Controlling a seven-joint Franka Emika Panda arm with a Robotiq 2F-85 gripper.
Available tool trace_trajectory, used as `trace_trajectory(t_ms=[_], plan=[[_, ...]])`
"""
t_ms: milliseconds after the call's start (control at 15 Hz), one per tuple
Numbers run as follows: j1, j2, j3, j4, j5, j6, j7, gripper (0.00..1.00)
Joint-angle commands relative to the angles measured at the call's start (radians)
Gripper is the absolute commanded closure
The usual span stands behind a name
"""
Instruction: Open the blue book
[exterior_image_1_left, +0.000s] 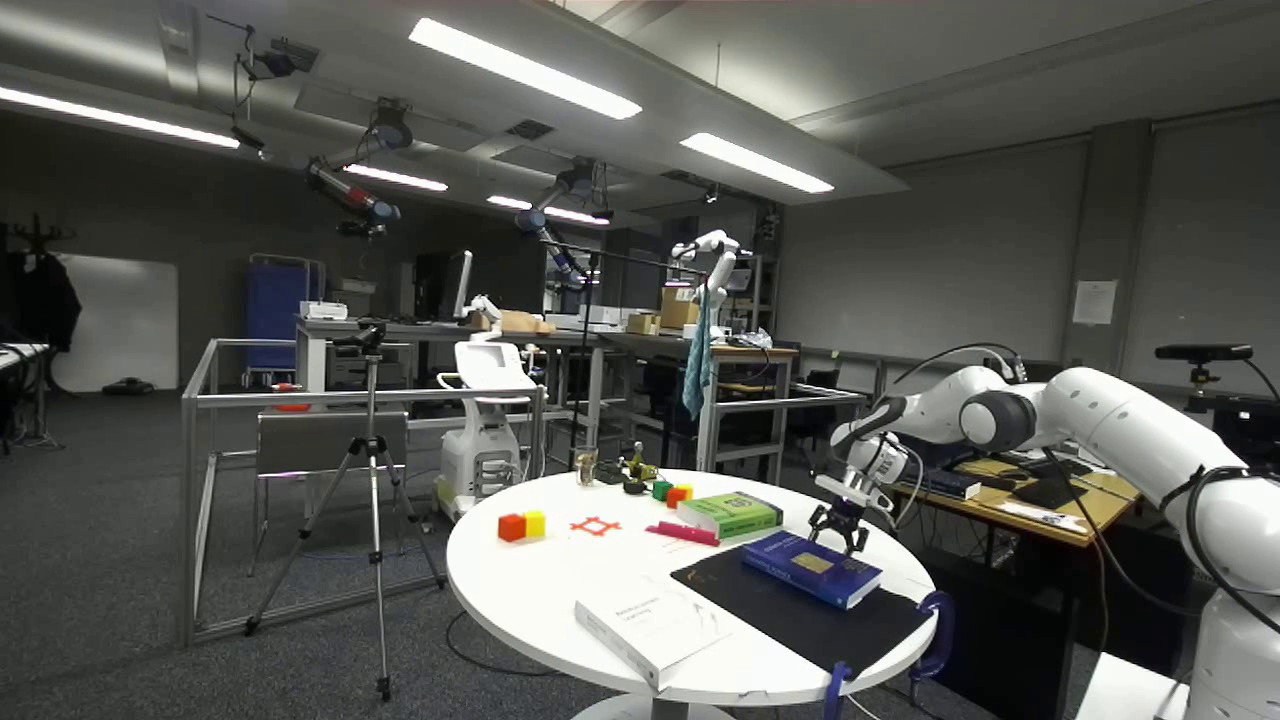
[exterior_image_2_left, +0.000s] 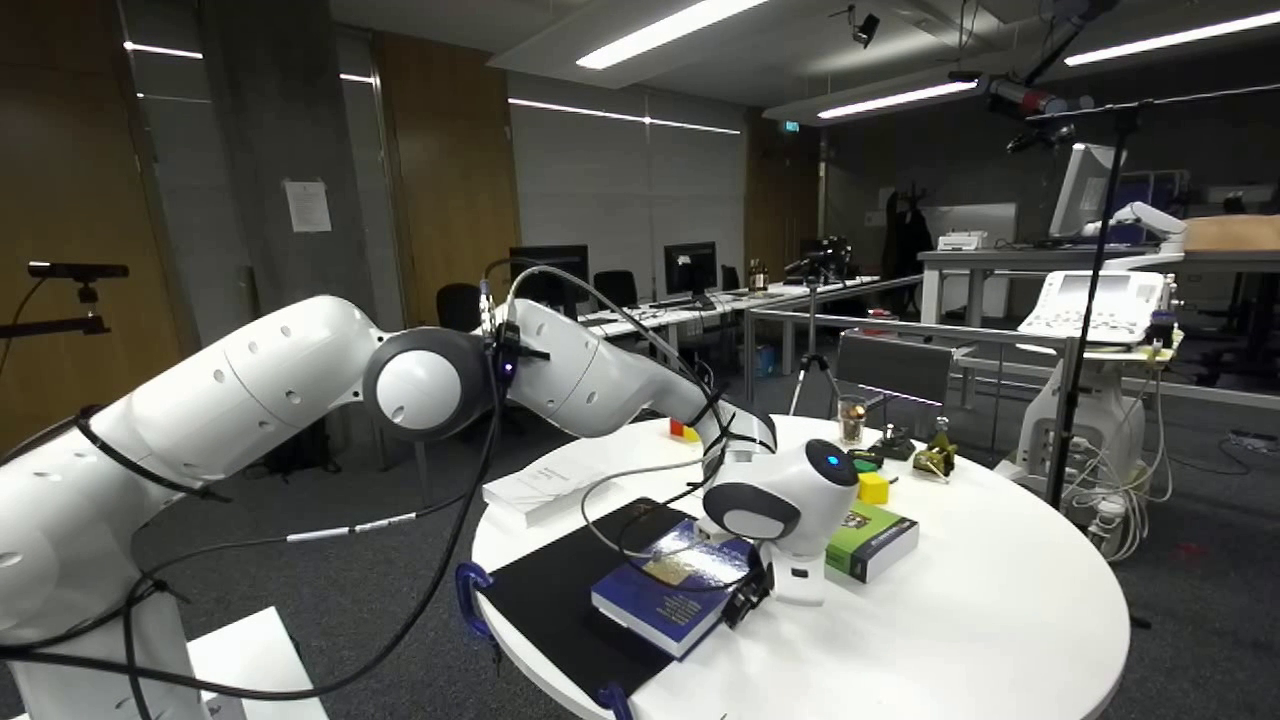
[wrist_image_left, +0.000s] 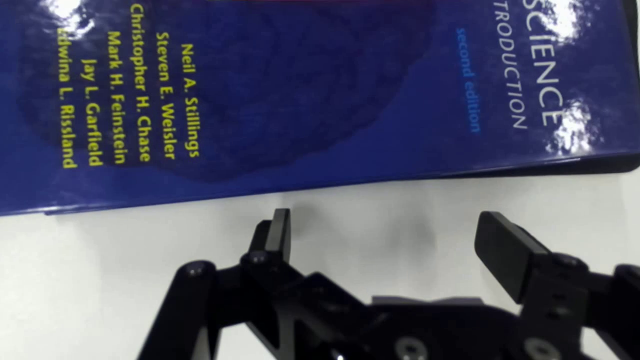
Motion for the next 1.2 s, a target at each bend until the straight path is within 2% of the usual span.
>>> trace_trajectory(t_ms=[0,1133], plan=[[0.002,-0.016,-0.007,-0.016,0.004,0.034,-0.001,0.00],[0.007,-0.033,0.012,0.001,0.008,0.029,-0.128,0.00]])
